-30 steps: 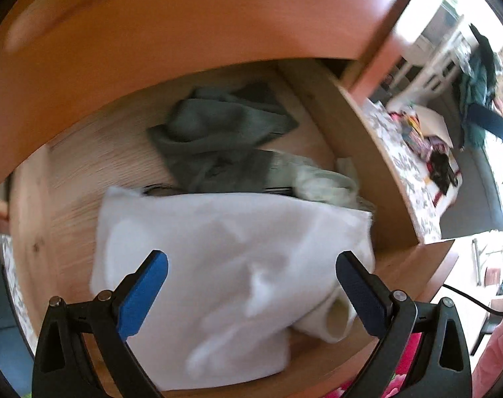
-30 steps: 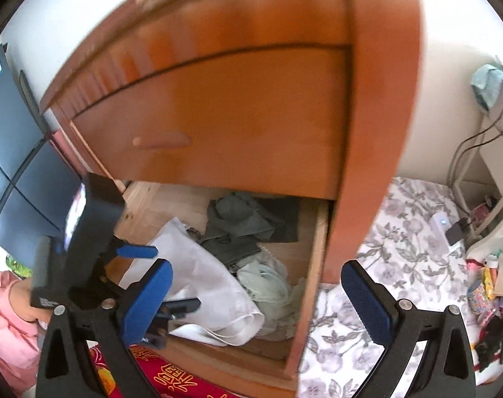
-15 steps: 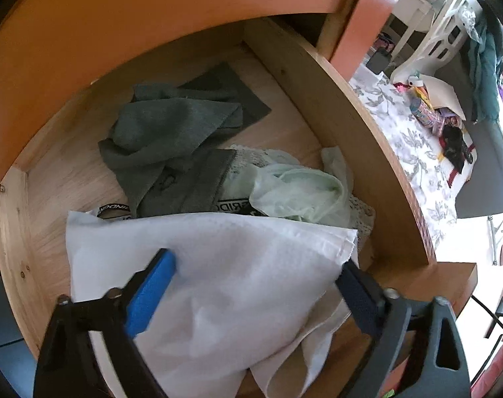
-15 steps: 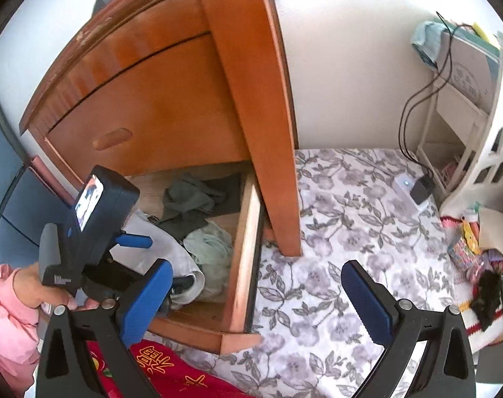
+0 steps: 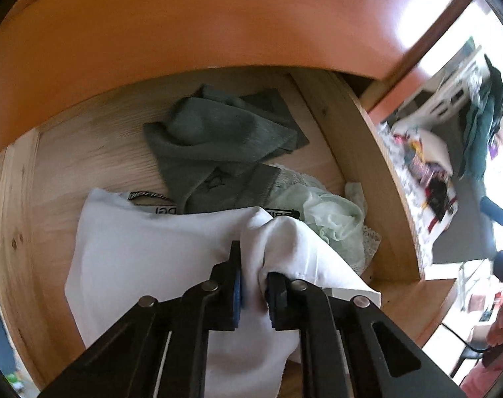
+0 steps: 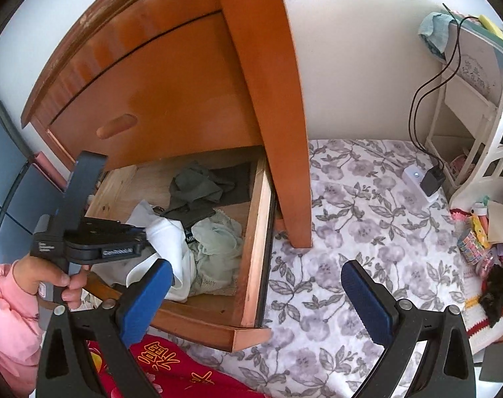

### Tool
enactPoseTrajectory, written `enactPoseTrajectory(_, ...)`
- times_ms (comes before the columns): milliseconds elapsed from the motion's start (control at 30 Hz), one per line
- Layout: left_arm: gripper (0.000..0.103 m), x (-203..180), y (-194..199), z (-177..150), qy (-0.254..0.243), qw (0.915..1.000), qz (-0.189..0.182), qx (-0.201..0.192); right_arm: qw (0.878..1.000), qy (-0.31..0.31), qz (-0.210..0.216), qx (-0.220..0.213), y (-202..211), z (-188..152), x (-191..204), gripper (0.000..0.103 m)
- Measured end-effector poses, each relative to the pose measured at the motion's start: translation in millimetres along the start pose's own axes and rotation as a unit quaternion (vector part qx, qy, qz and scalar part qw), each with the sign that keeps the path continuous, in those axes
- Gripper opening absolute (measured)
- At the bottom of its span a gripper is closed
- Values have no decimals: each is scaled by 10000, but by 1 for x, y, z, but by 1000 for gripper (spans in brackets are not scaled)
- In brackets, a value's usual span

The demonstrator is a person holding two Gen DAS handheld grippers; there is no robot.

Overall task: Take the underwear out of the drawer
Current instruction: 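Hold the white cloth with the left tool while the right tool reaches into the drawer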

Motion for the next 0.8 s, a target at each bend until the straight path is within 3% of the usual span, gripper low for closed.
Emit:
enactPoseTrajectory(100,11,18,21,-7,200,9992,-102,-334,9999,117,8,58,-4,1,8,103)
enactPoseTrajectory(300,11,53,57,-16,433,9935,212,-1035,9988,448,20,194,-19,7,27,103)
enactPoseTrajectory(533,11,89,72,-33,998,9834,312,-1484,9945,911,88,512,-50,11,57,101)
enactPoseTrajectory(800,11,103,78,-47,1372,9751,136,-1734,9827,1590,-107,947,-85,4,79,81)
Point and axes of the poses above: each gripper's, at about its wrist camera, not at the fingertips, and y roughly against the way its jaws point, x to its left, z to its top, the point moved 9 cm from there along -y, roughly the way its jaws point, and after that the axes turned 1 degree about y, right-handed, at the moved point
